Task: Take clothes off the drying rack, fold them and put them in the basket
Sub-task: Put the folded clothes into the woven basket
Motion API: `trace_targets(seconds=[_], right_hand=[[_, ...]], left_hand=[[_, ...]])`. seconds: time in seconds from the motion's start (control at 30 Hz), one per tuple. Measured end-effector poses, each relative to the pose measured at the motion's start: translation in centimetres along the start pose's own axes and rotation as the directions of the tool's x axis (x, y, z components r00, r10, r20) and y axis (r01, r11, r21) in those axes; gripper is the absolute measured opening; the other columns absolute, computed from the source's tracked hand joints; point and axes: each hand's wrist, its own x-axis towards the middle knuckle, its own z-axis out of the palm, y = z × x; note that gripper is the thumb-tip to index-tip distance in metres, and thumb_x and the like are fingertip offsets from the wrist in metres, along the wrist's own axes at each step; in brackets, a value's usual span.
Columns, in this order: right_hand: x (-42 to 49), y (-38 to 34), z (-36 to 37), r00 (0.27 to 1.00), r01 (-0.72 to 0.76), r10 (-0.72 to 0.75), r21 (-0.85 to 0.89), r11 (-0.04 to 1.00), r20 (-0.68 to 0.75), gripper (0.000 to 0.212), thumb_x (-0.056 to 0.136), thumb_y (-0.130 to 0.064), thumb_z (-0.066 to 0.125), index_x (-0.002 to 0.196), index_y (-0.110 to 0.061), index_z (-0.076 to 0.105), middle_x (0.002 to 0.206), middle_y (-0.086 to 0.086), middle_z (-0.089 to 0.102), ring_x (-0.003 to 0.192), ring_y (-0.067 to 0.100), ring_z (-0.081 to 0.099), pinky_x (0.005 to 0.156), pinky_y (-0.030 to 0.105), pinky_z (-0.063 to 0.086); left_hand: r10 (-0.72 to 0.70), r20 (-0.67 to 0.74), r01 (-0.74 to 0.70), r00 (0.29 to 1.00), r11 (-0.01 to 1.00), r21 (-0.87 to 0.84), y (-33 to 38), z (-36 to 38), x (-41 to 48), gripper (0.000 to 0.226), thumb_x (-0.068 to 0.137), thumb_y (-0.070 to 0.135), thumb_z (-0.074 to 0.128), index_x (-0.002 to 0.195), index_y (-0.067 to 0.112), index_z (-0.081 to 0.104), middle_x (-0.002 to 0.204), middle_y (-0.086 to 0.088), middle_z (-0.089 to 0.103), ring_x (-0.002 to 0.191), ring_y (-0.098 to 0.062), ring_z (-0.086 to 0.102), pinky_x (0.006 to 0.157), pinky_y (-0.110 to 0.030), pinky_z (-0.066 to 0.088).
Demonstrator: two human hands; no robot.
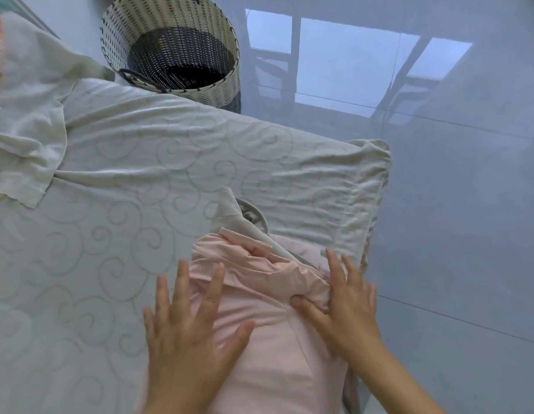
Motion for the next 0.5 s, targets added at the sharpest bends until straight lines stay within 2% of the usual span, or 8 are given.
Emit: trace_targets(seconds=[0.1, 0.17, 0.23, 0.3, 0.37, 0.4, 0.43, 0.5], right_hand=[[-3.0, -2.4, 0.1, 0.979, 0.041, -0.02, 0.099, 0.994, -0.201, 0.091, 0.065, -0.083, 0.034, 0.145, -0.05, 0.005, 0.158, -0.001, 0.006, 0.145, 0.02, 0.007, 0.114, 0.055, 0.005], [-4.6, -3.0, 0.4, 0.966, -0.048, 0.109, 0.249, 0.967, -0.235, 0.103, 0.056, -0.086, 0.04, 0.144, -0.051, -0.002, 0.16, -0.004, 0.0, 0.146, 0.016, 0.004, 0.115, 0.051, 0.006], [-5.4, -2.3, 1.3, 0.931, -0.255, 0.338, 0.413, 0.874, -0.138, 0.126, 0.04, -0.087, 0.047, 0.146, -0.046, -0.007, 0.16, -0.006, 0.0, 0.146, 0.013, 0.004, 0.118, 0.048, 0.008], [-6.1, -1.1, 2.8, 0.878, -0.395, 0.477, 0.517, 0.76, -0.031, 0.141, 0.029, -0.082, 0.056, 0.149, -0.039, -0.004, 0.16, -0.004, 0.006, 0.145, 0.017, 0.012, 0.118, 0.047, 0.014], [-6.7, -0.4, 4.0, 0.849, -0.448, 0.528, 0.572, 0.686, 0.032, 0.148, 0.022, -0.077, 0.063, 0.151, -0.036, 0.001, 0.159, 0.003, 0.015, 0.143, 0.026, 0.022, 0.116, 0.045, 0.022], [-6.8, 0.0, 4.5, 0.835, -0.473, 0.547, 0.596, 0.649, 0.066, 0.151, 0.02, -0.074, 0.065, 0.151, -0.034, 0.002, 0.159, 0.006, 0.018, 0.141, 0.028, 0.026, 0.114, 0.044, 0.023], [-6.5, 0.3, 4.8, 0.822, -0.493, 0.559, 0.62, 0.61, 0.104, 0.152, 0.019, -0.072, 0.066, 0.152, -0.031, 0.003, 0.158, 0.007, 0.021, 0.141, 0.029, 0.028, 0.114, 0.042, 0.023], [-5.6, 0.8, 5.3, 0.815, -0.502, 0.558, 0.67, 0.547, 0.155, 0.152, 0.021, -0.071, 0.068, 0.152, -0.029, 0.002, 0.157, 0.006, 0.026, 0.141, 0.026, 0.029, 0.115, 0.039, 0.021]], left_hand=[[-0.004, 0.165, 0.014, 0.986, 0.998, -0.064, 0.4, 0.6, 0.0, 0.07, 0.086, 0.076, 0.015, 0.146, 0.041, 0.028, 0.157, -0.011, 0.023, 0.131, -0.043, 0.041, 0.088, -0.059, 0.047], [0.033, 0.096, -0.015, 0.995, 0.983, -0.183, 0.1, 0.3, 0.3, 0.063, 0.089, 0.071, 0.016, 0.148, 0.047, 0.017, 0.16, -0.001, 0.008, 0.132, -0.033, 0.045, 0.086, -0.048, 0.051], [-0.028, 0.028, 0.035, 0.999, 0.958, -0.283, -1.3, -0.9, 1.0, 0.071, 0.08, 0.077, 0.024, 0.142, 0.06, -0.005, 0.158, 0.018, -0.012, 0.128, -0.008, 0.045, 0.082, -0.035, 0.05], [-0.028, 0.021, 0.033, 0.999, 0.949, -0.313, -3.0, -1.4, 1.6, 0.084, 0.068, 0.083, 0.032, 0.136, 0.066, -0.014, 0.154, 0.025, -0.019, 0.126, 0.003, 0.036, 0.086, -0.032, 0.046], [0.104, 0.093, -0.066, 0.99, 0.936, -0.346, -4.0, -0.6, 1.7, 0.084, 0.064, 0.09, 0.035, 0.133, 0.07, -0.009, 0.155, 0.023, -0.018, 0.138, 0.009, 0.014, 0.101, -0.03, 0.039], [0.157, 0.131, -0.094, 0.979, 0.915, -0.392, -4.1, 0.2, 1.7, 0.08, 0.066, 0.088, 0.037, 0.132, 0.073, -0.006, 0.156, 0.023, -0.016, 0.138, 0.015, 0.003, 0.104, -0.023, 0.032], [0.176, 0.158, -0.085, 0.972, 0.884, -0.459, -4.1, 0.8, 1.8, 0.075, 0.069, 0.081, 0.041, 0.13, 0.075, -0.003, 0.156, 0.023, -0.013, 0.136, 0.019, -0.002, 0.105, -0.014, 0.025], [0.141, 0.189, 0.001, 0.972, 0.8, -0.6, -4.1, 1.8, 2.2, 0.062, 0.078, 0.063, 0.041, 0.128, 0.077, 0.007, 0.158, 0.018, -0.003, 0.136, 0.02, 0.002, 0.103, -0.001, 0.015]])
